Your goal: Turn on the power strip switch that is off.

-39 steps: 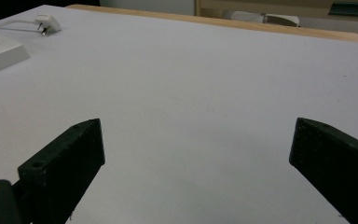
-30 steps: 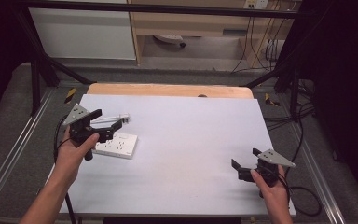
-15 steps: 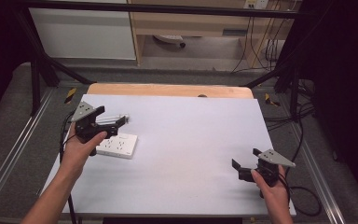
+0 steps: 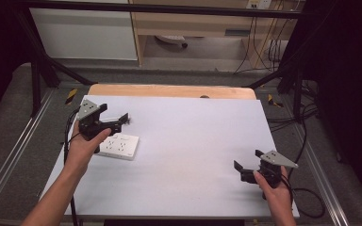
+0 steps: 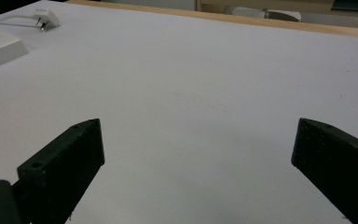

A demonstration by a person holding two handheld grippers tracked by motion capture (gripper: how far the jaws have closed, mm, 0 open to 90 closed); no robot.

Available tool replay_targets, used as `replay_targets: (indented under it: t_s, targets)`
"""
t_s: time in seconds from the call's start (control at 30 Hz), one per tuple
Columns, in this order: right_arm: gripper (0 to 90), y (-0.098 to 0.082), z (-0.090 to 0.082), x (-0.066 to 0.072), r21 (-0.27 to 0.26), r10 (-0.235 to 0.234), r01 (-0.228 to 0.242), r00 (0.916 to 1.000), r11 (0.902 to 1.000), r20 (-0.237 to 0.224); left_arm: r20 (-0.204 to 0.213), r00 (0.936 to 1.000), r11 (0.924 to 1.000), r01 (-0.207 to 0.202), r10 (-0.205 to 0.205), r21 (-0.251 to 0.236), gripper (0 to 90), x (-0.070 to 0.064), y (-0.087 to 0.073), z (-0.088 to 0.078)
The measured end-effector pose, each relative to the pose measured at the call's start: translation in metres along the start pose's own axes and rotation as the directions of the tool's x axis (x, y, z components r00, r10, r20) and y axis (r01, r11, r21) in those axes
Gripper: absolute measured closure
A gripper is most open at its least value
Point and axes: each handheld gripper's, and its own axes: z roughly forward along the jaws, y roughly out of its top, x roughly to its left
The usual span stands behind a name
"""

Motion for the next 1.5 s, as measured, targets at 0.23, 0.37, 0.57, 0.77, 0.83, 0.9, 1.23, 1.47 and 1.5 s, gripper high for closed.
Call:
replay_targets:
  t_s: [0.23,0.37,0.57,0.77,0.83,0.9,1.23,1.47,1.5]
  targets:
    - [3.0,0.000,0.000,-0.001,0.005,0.001,-0.001,1.0000,1.0000,-0.001,-0.011,0.9998,0.9997,-0.017,0.018,0.018,10.7,-0.001,-0.004,0.010]
    - [3.1,-0.001,0.001,-0.001,0.008,0.003,-0.002,1.0000,1.0000,-0.003,0.001,1.0000,0.9990,-0.008,0.008,0.044,11.4,-0.001,-0.007,0.015]
    - [3.1,-0.001,0.003,0.000,0.016,-0.003,0.003,1.0000,0.9999,-0.005,0.004,1.0000,0.9975,0.007,-0.007,0.070,12.1,0.002,-0.013,0.021]
    - [3.0,-0.002,0.001,-0.002,0.016,0.004,-0.004,1.0000,0.9999,0.000,0.010,0.9999,0.9972,0.007,-0.007,0.074,11.1,0.004,-0.015,0.023]
    - [3.0,-0.002,0.001,-0.002,0.016,0.006,-0.006,1.0000,0.9999,0.000,0.012,0.9999,0.9967,0.002,-0.003,0.082,11.1,0.004,-0.016,0.024]
    - [3.0,-0.002,0.002,-0.001,0.020,0.006,-0.006,1.0000,0.9998,-0.004,0.012,0.9999,0.9957,0.001,-0.002,0.093,11.1,0.004,-0.017,0.025]
    - [3.0,-0.002,0.002,-0.003,0.022,0.007,-0.007,1.0000,0.9997,0.000,0.013,0.9999,0.9924,-0.007,0.006,0.123,13.4,0.001,-0.028,0.031]
    - [3.0,-0.001,0.004,0.000,0.024,-0.004,0.004,1.0000,0.9997,-0.008,0.017,0.9998,0.9862,-0.013,0.010,0.165,13.7,0.000,-0.036,0.037]
    - [3.0,-0.001,0.004,0.000,0.025,-0.002,0.002,1.0000,0.9997,-0.008,0.017,0.9998,0.9853,-0.017,0.014,0.170,13.9,0.000,-0.037,0.037]
